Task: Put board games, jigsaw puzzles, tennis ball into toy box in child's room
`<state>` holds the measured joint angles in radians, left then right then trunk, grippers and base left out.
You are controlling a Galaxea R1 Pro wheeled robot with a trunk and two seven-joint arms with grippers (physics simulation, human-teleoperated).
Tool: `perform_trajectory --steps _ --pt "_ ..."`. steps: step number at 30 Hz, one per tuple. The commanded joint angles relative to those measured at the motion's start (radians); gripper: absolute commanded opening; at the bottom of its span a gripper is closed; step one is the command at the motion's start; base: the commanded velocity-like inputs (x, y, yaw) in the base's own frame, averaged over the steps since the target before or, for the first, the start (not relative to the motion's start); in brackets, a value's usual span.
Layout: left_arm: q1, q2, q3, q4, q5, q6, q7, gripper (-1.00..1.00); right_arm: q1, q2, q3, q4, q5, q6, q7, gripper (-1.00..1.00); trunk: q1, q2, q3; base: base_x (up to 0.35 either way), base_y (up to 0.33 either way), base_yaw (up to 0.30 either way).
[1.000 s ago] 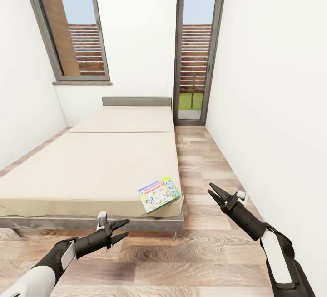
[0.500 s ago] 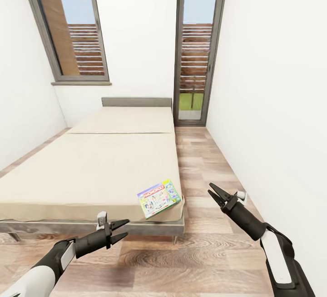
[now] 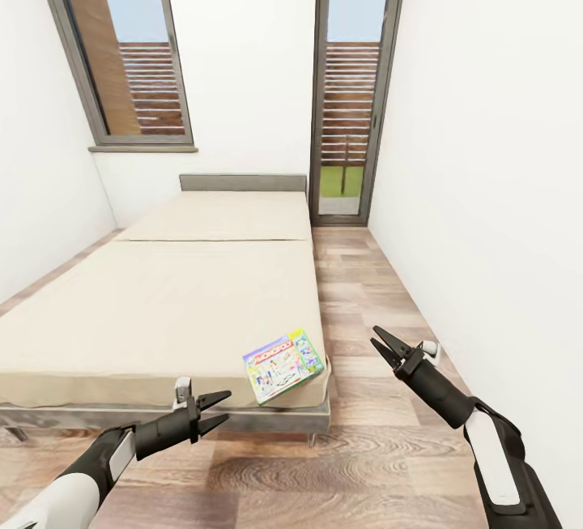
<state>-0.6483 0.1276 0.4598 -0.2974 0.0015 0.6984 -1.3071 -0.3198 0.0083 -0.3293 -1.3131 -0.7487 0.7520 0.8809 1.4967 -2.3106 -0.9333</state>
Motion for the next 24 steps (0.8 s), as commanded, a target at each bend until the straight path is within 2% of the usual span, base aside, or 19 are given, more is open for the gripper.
perform_trajectory --steps 1,20,24 --pt "-0.001 0.0 0.002 0.0 0.0 0.01 -0.003 1.0 0.0 0.001 -0.002 0.0 -0.002 0.006 0.002 1.0 0.004 -0.007 -0.004 0.006 0.0 0.0" --pt "-0.001 0.0 0.002 0.0 0.0 0.01 -0.002 1.0 0.0 0.001 -0.002 0.0 -0.001 0.005 0.001 1.0 0.076 -0.14 -0.064 0.001 0.0 0.0" --pt "-0.001 0.0 0.002 0.0 0.0 0.01 -0.003 1.0 -0.001 0.001 -0.002 0.0 -0.001 0.005 0.001 1.0 0.076 -0.14 -0.064 0.0 0.0 0.0"
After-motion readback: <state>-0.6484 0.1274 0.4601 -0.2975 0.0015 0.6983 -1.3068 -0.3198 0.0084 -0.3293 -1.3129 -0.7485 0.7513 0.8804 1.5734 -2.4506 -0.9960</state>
